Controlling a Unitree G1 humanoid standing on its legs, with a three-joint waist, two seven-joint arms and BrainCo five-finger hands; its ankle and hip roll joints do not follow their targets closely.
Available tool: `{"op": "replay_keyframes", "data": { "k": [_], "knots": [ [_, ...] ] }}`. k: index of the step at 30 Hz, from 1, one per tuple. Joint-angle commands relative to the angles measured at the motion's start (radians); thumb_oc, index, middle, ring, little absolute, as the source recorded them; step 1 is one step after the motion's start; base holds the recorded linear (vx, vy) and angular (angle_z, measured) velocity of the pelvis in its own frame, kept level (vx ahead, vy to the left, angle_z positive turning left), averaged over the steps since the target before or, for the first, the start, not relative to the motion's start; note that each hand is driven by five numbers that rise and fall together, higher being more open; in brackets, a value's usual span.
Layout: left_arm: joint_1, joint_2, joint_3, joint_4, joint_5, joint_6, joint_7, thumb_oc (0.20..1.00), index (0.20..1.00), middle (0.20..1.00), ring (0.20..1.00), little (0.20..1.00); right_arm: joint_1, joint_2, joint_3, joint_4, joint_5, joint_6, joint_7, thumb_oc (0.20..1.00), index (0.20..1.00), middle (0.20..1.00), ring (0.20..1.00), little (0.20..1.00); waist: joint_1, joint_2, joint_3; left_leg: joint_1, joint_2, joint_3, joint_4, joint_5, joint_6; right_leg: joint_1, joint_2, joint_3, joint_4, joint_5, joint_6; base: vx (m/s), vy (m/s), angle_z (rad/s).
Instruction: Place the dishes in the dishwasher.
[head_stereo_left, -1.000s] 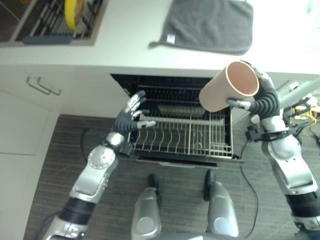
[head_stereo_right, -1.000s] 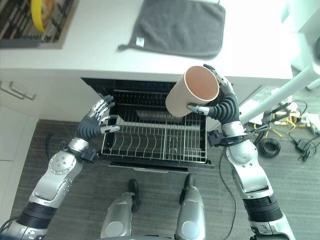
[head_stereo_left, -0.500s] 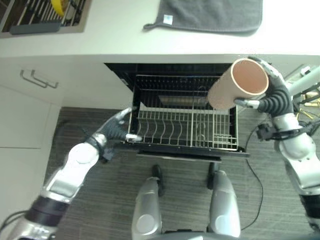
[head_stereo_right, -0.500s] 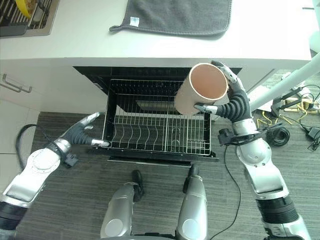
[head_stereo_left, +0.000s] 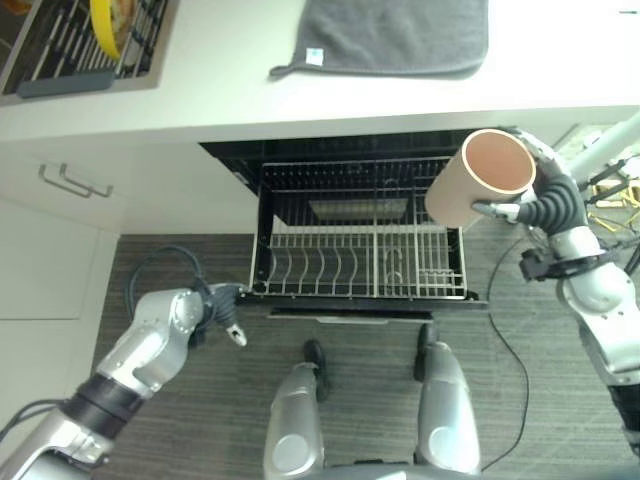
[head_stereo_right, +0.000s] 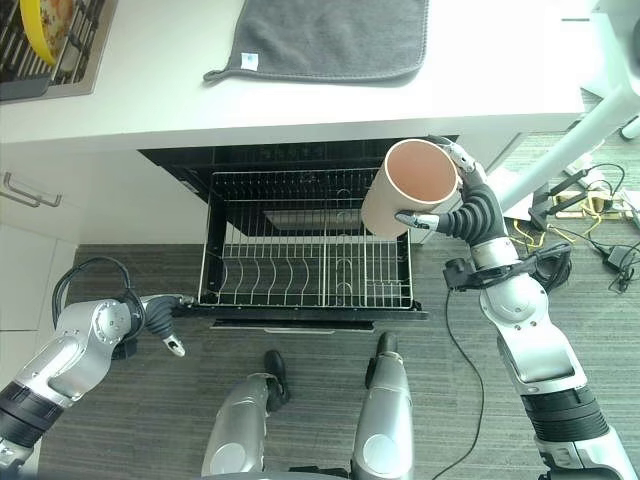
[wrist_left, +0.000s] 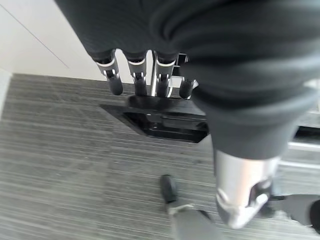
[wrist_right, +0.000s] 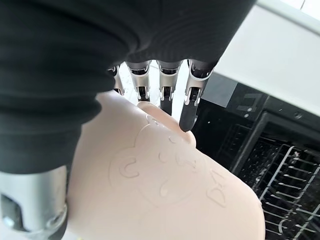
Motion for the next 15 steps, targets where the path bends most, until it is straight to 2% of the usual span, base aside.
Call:
{"op": "replay_keyframes", "data": {
  "k": [1,4,6,11,13,14,15],
  "knots": [
    [0.077,0.052,-0.004,0.015,0.073,-0.004,0.029,1.0,1.0,1.0,1.0,1.0,-0.035,-0.003,0.004,-0.031,0.007,-0.09,0.014,0.2,0.2,0.2,0.2,0.2,0.001,-0.038,-0.062,-0.01,0.028,-0.051,0.063,-0.079,0.001,0.082,0.003,0.028,-0.073,-0.045,0.041,0.01,-0.013,-0.03],
    [0.046,0.045,-0.034,0.04,0.147,-0.011,0.033,1.0,1.0,1.0,1.0,1.0,-0.046,0.005,0.015,-0.007,0.001,-0.097,0.019,0.2,0.2,0.2,0.2,0.2,0.004,-0.043,-0.064,-0.015,0.028,-0.057,0.067,-0.08,0.001,0.081,0.003,0.026,-0.072,-0.045,0.042,0.02,-0.033,0.0],
    [0.024,0.054,-0.061,0.059,0.186,-0.027,-0.017,1.0,1.0,1.0,1.0,1.0,-0.056,0.001,0.018,-0.002,0.009,-0.083,0.026,0.2,0.2,0.2,0.2,0.2,0.004,-0.048,-0.067,-0.019,0.027,-0.06,0.069,-0.082,0.0,0.079,0.005,0.028,-0.073,-0.046,0.043,0.02,-0.031,0.06],
    [0.014,0.062,-0.144,0.062,0.264,-0.083,-0.21,1.0,1.0,1.0,1.0,1.0,-0.091,-0.003,0.058,0.068,-0.02,-0.073,0.031,0.2,0.2,0.2,0.2,0.2,0.009,-0.055,-0.059,-0.044,0.027,-0.072,0.08,-0.09,-0.003,0.057,0.004,0.031,-0.07,-0.045,0.043,-0.04,-0.032,0.05],
    [0.019,0.07,-0.158,0.056,0.277,-0.093,-0.261,1.0,1.0,1.0,1.0,1.0,-0.1,-0.008,0.07,0.089,-0.023,-0.074,0.03,0.2,0.2,0.2,0.2,0.2,0.011,-0.056,-0.058,-0.047,0.026,-0.073,0.08,-0.091,-0.004,0.055,0.004,0.031,-0.072,-0.045,0.043,-0.02,-0.011,-0.01],
    [0.026,0.084,-0.175,0.046,0.294,-0.099,-0.335,1.0,1.0,1.0,1.0,1.0,-0.109,-0.016,0.084,0.116,-0.029,-0.075,0.032,0.2,0.2,0.2,0.2,0.2,0.014,-0.056,-0.053,-0.051,0.024,-0.076,0.082,-0.095,-0.004,0.052,0.003,0.031,-0.071,-0.046,0.042,-0.04,-0.018,-0.01],
    [0.027,0.088,-0.181,0.044,0.302,-0.101,-0.361,1.0,1.0,1.0,1.0,1.0,-0.112,-0.018,0.089,0.125,-0.03,-0.073,0.032,0.2,0.2,0.2,0.2,0.2,0.014,-0.056,-0.052,-0.055,0.024,-0.078,0.084,-0.096,-0.005,0.049,0.004,0.031,-0.068,-0.047,0.042,-0.03,-0.011,0.0]
  ]
}}
